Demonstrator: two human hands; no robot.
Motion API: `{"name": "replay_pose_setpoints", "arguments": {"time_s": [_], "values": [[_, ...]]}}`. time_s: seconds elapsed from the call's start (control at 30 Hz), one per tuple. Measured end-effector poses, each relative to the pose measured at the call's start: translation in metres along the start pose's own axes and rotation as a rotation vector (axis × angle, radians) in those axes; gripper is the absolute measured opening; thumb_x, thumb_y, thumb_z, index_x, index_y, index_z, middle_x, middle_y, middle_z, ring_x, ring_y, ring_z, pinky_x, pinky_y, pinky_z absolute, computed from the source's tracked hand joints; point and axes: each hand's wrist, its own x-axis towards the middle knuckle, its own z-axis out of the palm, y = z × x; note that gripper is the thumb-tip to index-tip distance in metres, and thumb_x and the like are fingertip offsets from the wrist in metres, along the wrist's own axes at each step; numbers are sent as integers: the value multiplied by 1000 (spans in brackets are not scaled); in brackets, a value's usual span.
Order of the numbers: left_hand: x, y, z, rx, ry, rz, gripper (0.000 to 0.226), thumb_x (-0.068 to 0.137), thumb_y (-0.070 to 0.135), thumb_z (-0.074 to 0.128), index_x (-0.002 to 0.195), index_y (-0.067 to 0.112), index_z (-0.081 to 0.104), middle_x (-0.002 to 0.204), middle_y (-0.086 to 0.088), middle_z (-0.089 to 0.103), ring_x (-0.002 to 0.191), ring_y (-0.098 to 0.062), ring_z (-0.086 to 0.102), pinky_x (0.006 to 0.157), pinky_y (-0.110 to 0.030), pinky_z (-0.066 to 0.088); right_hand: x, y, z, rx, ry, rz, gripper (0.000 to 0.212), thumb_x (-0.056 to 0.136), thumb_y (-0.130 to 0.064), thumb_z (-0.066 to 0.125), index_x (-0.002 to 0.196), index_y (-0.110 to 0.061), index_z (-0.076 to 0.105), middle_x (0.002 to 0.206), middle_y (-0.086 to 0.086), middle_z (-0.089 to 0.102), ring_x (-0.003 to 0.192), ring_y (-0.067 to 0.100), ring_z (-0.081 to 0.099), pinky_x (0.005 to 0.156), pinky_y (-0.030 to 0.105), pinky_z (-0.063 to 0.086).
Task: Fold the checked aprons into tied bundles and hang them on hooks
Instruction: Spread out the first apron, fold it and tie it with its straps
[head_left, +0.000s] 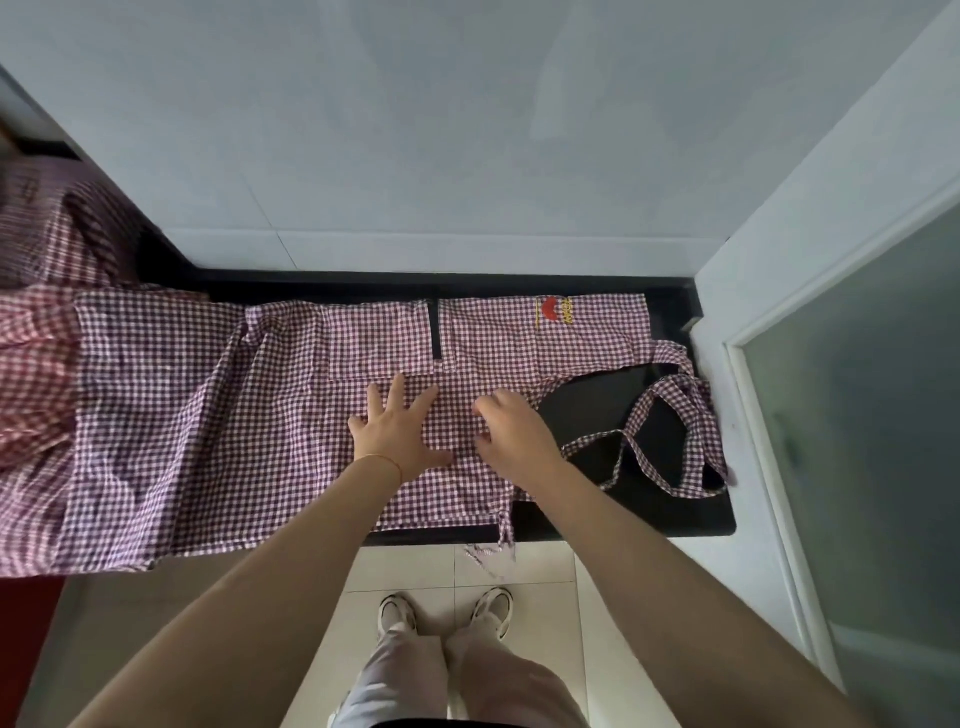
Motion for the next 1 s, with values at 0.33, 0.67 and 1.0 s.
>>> {"name": "replay_pose_setpoints", "arguments": {"time_s": [0.33,0.67,1.0], "values": [[13,16,-3,-23,-1,182,96,83,63,65,156,44,5,167,2,-8,153,-30,-9,118,-60,10,-8,30,-25,-369,-320,157,110,70,-50,85,152,-22,17,154,13,27,143,32,28,115,51,26],[-19,-19,13,-97,334,131,42,88,37,64,127,24,57,135,-3,45,127,-23,40,108,-44,37,-6,30,-49,-528,-221,248,45,90,-27,60,132,-14,50,129,8,50,120,27,49,105,47,37],[-54,-89,19,2,96,270,47,77,71,63,95,28,56,113,7,47,112,-15,43,103,-36,39,-26,-73,26,-417,-312,-129,81,80,-38,77,144,-13,36,152,14,27,140,33,27,106,45,45]]}}
